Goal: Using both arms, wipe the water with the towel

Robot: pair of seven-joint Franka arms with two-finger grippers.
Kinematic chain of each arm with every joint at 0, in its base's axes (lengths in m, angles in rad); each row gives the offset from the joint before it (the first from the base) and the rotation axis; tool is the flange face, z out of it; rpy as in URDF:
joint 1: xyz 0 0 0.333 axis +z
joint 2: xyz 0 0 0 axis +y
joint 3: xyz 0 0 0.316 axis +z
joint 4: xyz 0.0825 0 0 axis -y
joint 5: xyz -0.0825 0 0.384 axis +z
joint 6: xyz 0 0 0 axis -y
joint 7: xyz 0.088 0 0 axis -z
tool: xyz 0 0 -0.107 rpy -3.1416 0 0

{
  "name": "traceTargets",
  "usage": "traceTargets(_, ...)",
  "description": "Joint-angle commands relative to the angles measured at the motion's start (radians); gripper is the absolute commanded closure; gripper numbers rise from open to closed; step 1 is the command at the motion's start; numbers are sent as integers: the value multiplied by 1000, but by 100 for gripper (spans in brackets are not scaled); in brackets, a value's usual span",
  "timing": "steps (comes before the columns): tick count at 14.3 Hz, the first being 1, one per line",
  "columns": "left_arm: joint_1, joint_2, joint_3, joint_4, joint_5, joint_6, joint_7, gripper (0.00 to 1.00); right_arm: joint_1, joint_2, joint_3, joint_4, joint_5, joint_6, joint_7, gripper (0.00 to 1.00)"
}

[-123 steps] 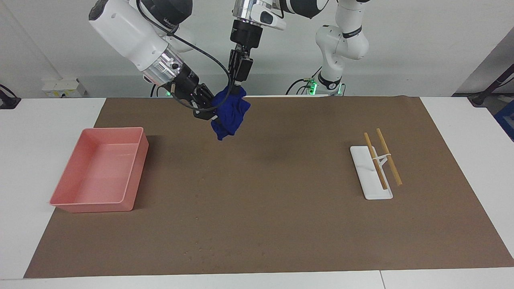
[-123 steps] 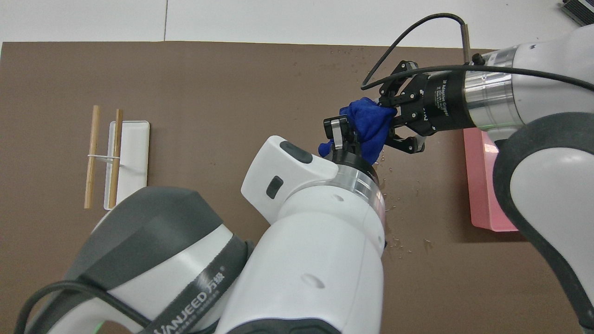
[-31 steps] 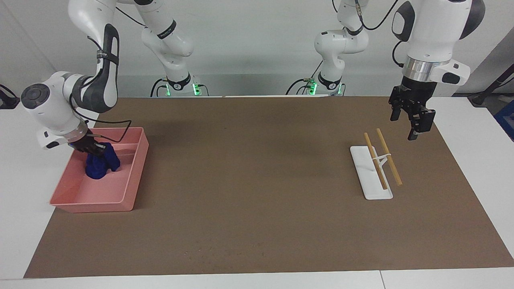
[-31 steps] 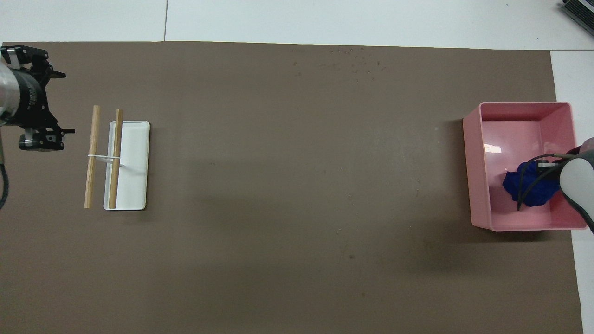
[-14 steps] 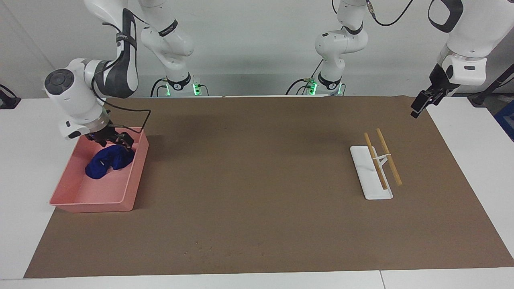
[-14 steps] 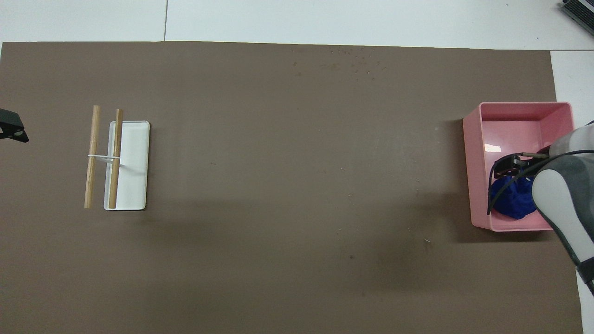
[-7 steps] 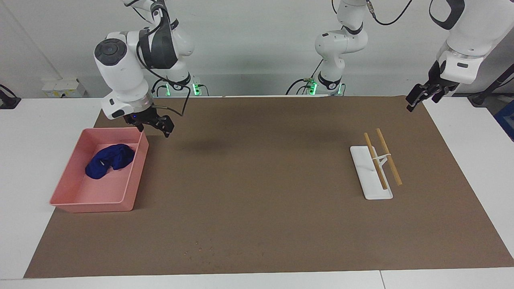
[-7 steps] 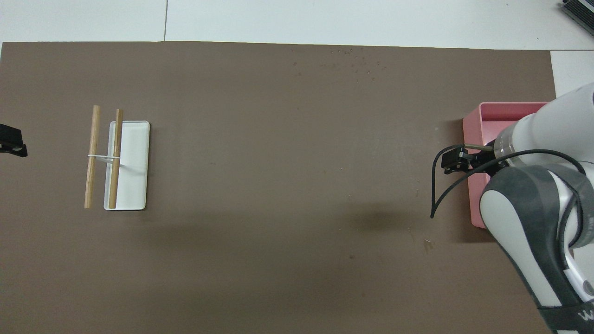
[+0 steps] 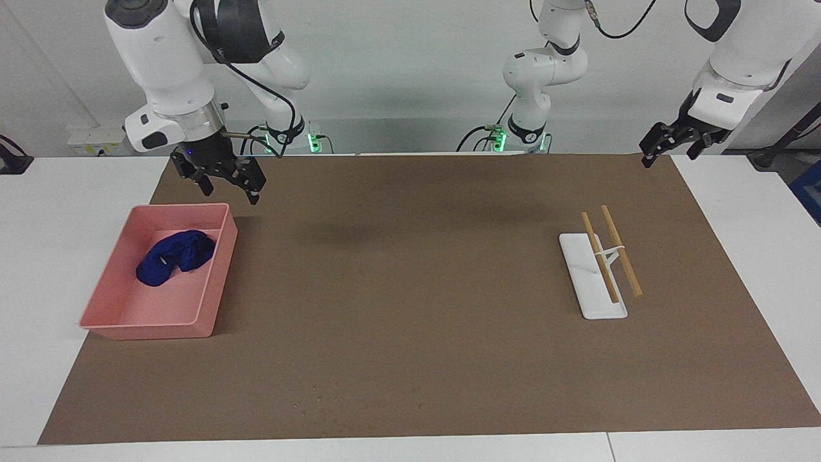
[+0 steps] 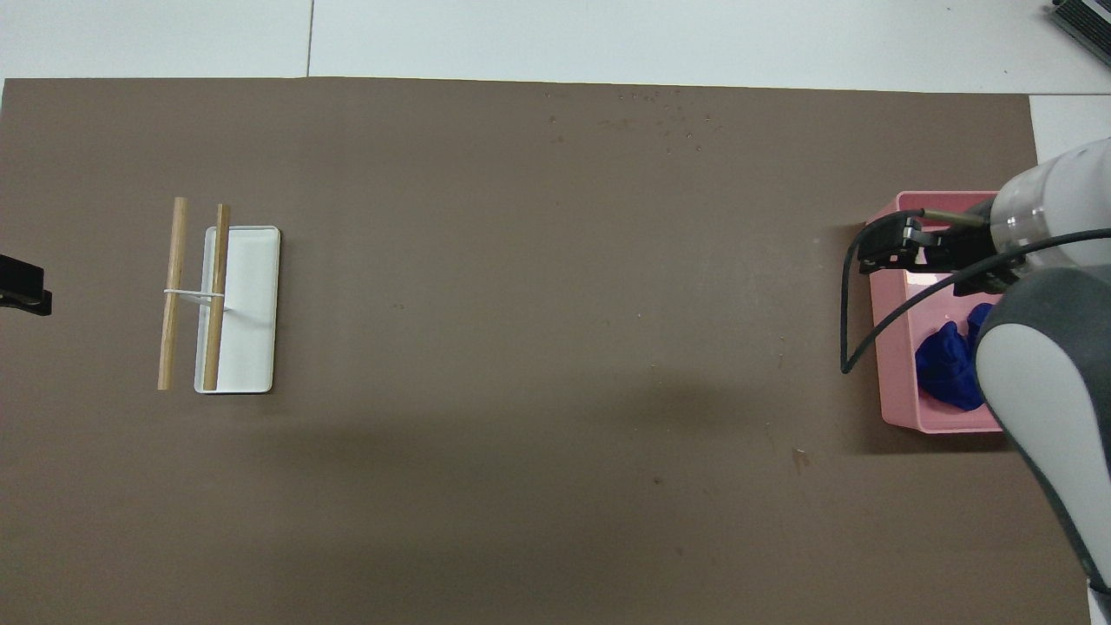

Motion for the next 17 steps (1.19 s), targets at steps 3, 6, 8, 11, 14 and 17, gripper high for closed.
traceTargets(3,-28,-18,-5,-17,-8,-36,-6,0,61,29,-75,111,1,-80,9,0)
traceTargets(6,-48,-22,-8,-14,-39,-28,-31,0,226,19,-272,111,13,-113,0,0)
traceTargets(8,-47,-22,-7,-2,-131,-24,-28,0,246,9,-295,96,11,-139,-35,0)
traceTargets(11,-53,-22,-14,-3,-139,-28,-20,0,326,-12,-396,62,10,-174,-98,0)
traceTargets(14,-53,-22,-14,-5,-132,-31,6,0,349,-64,-407,2,10,-180,-100,0)
traceTargets(17,-56,-22,-17,-6,-132,-33,6,0,343,-78,-406,-21,10,-163,-112,0)
